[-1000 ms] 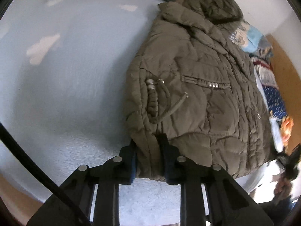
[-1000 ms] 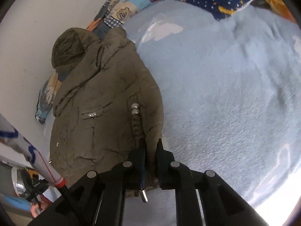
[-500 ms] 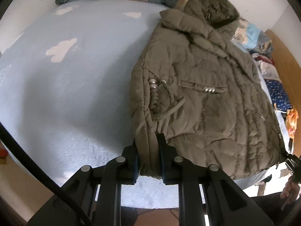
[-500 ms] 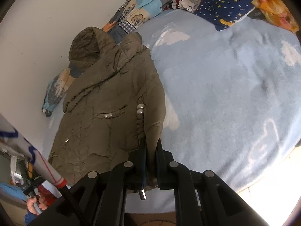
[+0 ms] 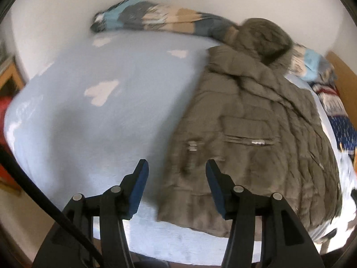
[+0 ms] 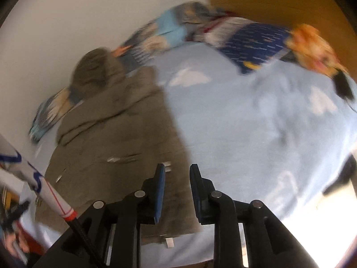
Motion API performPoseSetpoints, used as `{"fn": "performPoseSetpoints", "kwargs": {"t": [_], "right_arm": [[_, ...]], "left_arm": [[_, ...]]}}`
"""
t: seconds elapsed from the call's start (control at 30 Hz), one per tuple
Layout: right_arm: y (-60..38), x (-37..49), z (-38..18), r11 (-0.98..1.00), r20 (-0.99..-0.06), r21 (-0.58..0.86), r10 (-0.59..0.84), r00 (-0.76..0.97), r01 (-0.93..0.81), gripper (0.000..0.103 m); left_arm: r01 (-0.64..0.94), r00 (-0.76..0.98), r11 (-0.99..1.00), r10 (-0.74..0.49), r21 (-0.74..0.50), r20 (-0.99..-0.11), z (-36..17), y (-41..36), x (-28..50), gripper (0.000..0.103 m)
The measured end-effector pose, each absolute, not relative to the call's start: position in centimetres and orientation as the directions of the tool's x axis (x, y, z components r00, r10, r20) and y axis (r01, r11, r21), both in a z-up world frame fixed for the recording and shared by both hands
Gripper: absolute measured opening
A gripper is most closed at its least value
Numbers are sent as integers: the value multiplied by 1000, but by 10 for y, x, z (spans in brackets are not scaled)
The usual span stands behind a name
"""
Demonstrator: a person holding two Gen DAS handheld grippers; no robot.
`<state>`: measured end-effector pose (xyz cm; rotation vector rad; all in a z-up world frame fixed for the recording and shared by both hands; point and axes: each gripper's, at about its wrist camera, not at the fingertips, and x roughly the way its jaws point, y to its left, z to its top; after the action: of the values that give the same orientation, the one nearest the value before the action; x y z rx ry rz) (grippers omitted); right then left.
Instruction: Fold large clothes
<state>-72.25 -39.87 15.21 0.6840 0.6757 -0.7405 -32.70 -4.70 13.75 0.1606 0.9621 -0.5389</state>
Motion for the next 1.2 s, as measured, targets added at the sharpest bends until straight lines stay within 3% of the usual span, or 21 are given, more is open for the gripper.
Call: {"fn": "performPoseSetpoints", "kwargs": {"t": [0.23,0.4,0.5,0.67,0.77,1.07,1.2], "right_arm": [[-347,-673,177,726,-660,405,-188,727,556,25],[-301,-655,216,770,-554,495,-77,829,403,25],[-287,-649,244,790,-514,500,-59,856,355,26],[-294,-641,285,806,-496,454,-125,859,379,33],[-312,-630,289,803,-517,428,-159,841,415,40],[-373,-563,226,761,-683,404,-118,721,507,40],[-403,-525,220,772,-706,361,-141,694,524,40]], "left_arm": [[629,392,757,-507,-178,-767,181,-76,-406,52],[716,410,676,-609,-174,-679,250,-90,-448,56],[752,414,631,-676,-189,-610,295,-99,-455,65],[780,447,613,-689,-128,-571,334,-130,-439,71],[767,456,631,-663,-116,-593,324,-153,-413,71],[675,434,729,-518,-114,-737,219,-225,-318,71],[651,436,755,-456,-78,-776,179,-257,-277,71]]}}
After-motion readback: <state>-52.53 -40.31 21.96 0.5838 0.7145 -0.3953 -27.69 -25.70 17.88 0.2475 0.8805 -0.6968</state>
